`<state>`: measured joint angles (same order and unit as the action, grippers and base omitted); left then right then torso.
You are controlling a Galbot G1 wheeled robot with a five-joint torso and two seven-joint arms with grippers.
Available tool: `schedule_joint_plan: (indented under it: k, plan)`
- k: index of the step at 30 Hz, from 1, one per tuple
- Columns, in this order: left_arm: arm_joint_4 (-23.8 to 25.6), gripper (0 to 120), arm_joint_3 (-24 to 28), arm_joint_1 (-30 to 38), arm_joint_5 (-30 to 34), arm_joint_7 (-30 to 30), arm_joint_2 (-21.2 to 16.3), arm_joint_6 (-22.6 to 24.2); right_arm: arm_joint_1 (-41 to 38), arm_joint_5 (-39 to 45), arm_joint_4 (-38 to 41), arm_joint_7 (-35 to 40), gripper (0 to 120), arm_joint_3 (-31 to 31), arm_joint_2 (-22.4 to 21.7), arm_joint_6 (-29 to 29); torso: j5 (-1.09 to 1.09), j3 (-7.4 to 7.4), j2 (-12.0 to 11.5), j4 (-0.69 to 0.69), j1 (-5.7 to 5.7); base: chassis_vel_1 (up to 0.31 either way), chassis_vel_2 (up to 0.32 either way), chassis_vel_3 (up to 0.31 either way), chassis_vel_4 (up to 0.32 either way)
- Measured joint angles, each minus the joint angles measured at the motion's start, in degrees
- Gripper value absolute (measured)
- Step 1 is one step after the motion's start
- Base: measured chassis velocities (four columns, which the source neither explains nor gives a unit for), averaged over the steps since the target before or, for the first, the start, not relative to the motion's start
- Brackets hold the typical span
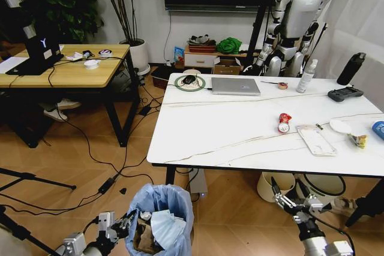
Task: Pick up the trash bin and place the trash from the table into it.
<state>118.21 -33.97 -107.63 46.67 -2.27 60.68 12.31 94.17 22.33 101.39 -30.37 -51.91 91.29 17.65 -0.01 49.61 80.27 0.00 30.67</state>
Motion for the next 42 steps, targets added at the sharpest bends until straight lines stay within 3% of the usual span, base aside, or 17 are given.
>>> schedule_joint_plan:
  k: [23, 42]
  plan:
    - [0.4, 0, 0.6, -1.0, -1.2, -0.6, 2.1, -0.5, 0.1, 2.4, -1.2, -1.2, 100, -1.0, 0.8, 0.5, 0.01, 0.0, 0.0, -0.01, 0.01, -0.063, -0.061, 0.065, 0.06]
    - [0.2, 0, 1.2, -0.4, -1.6, -0.6, 2.9, -0.6, -1.1, 4.0, -2.6, -1.4, 100, -0.7, -1.0, 0.1, 0.01, 0.0, 0.0, 0.0, 0.0, -0.069, -0.068, 0.069, 0.073]
